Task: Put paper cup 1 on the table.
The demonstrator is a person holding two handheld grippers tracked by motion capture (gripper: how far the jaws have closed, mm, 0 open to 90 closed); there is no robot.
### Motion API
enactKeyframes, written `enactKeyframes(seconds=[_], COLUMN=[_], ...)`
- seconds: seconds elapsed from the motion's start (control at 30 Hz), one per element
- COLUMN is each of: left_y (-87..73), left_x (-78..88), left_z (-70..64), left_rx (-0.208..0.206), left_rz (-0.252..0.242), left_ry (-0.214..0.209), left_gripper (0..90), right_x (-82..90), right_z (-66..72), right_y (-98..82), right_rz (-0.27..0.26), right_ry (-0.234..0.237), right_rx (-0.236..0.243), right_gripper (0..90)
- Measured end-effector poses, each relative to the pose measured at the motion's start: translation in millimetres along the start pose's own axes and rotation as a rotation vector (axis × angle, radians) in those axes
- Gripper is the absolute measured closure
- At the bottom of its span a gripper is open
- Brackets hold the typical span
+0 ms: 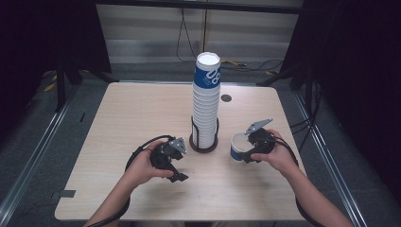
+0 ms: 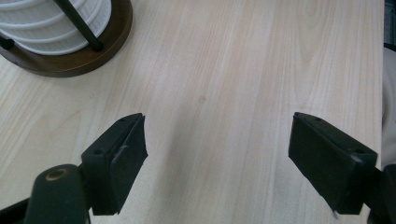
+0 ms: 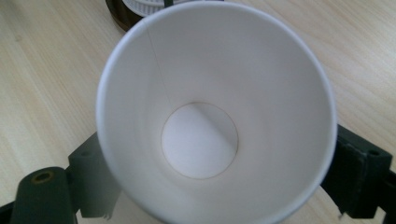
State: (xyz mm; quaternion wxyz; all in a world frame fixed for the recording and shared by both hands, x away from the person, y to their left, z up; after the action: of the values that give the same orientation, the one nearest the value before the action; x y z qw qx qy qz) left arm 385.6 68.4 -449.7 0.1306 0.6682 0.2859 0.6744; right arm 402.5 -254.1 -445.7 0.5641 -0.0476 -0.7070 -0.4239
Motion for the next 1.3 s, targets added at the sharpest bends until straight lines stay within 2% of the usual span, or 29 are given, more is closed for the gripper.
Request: enactKeyframes(seconds=[0.03, 0.1, 0.33, 0.5, 0.53, 0.83, 0.97, 1.3], left_y=[-0.5, -0.7, -2.5, -2.5, -2.0, 5.0, 8.0, 13.1], left_x=[0.3, 0.3, 0.9, 0.5, 0.5, 3.1, 5.5, 8.5], left_z=[-0.3, 1.1, 3.4, 4.6, 4.3, 3.1, 2.4, 3.4], left_rx=[0.012, 0.008, 0.01, 0.017, 0.018, 0.008, 0.007, 0.004], left_rz=[-0.002, -0.001, 0.002, 0.003, 0.002, 0.0, -0.007, -0.009], left_ry=[0.004, 0.002, 0.001, 0.003, 0.003, 0.002, 0.009, 0.013], left_gripper=[19.1, 19.1, 19.1, 19.1, 19.1, 19.1, 19.1, 19.1], right_x=[-1.3, -3.6, -8.9, -3.3, -1.5, 10.9, 15.6, 24.8], right_z=[-0.9, -2.5, -7.1, -2.4, -1.3, 7.9, 8.7, 8.9], right_y=[-0.2, 0.0, -2.6, -6.2, -7.1, -14.9, -18.8, -27.9], right_rz=[0.001, -0.006, -0.023, -0.015, -0.028, -0.022, -0.028, -0.033], right_ry=[-0.003, -0.016, -0.011, -0.002, 0.01, 0.021, 0.014, 0.009], right_rx=[0.006, 0.002, -0.016, -0.01, -0.018, -0.018, -0.01, -0.031], right_gripper=[13.2, 13.6, 13.6, 12.8, 12.8, 12.8, 12.9, 13.0])
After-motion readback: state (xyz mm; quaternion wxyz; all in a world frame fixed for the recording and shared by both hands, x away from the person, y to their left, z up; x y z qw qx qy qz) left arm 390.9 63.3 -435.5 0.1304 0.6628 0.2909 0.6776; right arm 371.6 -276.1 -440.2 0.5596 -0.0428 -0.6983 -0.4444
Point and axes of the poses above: each handheld gripper's, and its own axes: x roughly backward along the jaws, y roughly out of its top, z roughly to its left, the point moved 1 cm from there along -x, roughly forward along the jaws, and after that the axes turned 4 degrees about y, right-handed, at the moved point
